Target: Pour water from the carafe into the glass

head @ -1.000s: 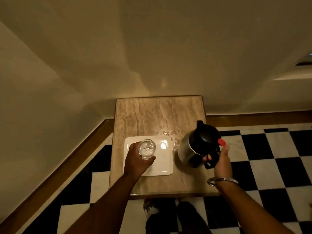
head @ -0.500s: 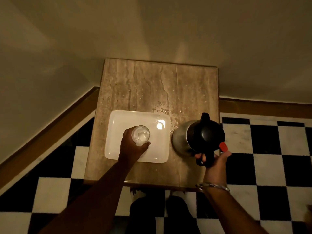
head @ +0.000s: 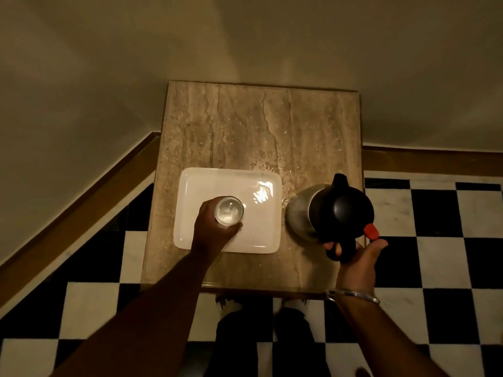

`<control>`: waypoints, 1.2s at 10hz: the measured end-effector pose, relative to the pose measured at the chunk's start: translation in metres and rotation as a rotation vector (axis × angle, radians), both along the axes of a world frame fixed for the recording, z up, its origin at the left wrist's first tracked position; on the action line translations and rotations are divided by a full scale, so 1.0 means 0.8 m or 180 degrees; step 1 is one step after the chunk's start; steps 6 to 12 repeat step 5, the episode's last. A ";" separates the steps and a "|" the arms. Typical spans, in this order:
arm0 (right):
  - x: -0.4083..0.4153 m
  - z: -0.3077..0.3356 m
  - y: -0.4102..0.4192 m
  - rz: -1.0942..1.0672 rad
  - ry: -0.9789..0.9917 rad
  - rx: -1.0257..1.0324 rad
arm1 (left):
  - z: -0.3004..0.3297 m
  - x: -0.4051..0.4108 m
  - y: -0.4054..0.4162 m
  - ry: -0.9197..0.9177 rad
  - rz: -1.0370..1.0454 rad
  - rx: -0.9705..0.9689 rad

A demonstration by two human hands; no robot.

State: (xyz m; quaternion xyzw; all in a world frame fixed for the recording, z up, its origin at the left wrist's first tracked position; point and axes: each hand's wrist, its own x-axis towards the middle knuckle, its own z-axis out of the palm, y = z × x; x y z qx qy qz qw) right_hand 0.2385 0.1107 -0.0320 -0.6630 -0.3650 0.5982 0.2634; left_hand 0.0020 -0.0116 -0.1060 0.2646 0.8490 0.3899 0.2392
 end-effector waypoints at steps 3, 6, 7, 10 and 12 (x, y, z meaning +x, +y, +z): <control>0.001 0.015 -0.012 0.0287 -0.0422 0.0204 | 0.005 -0.001 -0.003 -0.0180 -0.0093 -0.0373; 0.002 0.090 -0.076 0.1426 -0.1869 0.0444 | 0.105 0.018 -0.033 0.0110 -0.0411 -0.1157; 0.002 0.090 -0.076 0.1426 -0.1869 0.0444 | 0.105 0.018 -0.033 0.0110 -0.0411 -0.1157; 0.002 0.090 -0.076 0.1426 -0.1869 0.0444 | 0.105 0.018 -0.033 0.0110 -0.0411 -0.1157; 0.002 0.090 -0.076 0.1426 -0.1869 0.0444 | 0.105 0.018 -0.033 0.0110 -0.0411 -0.1157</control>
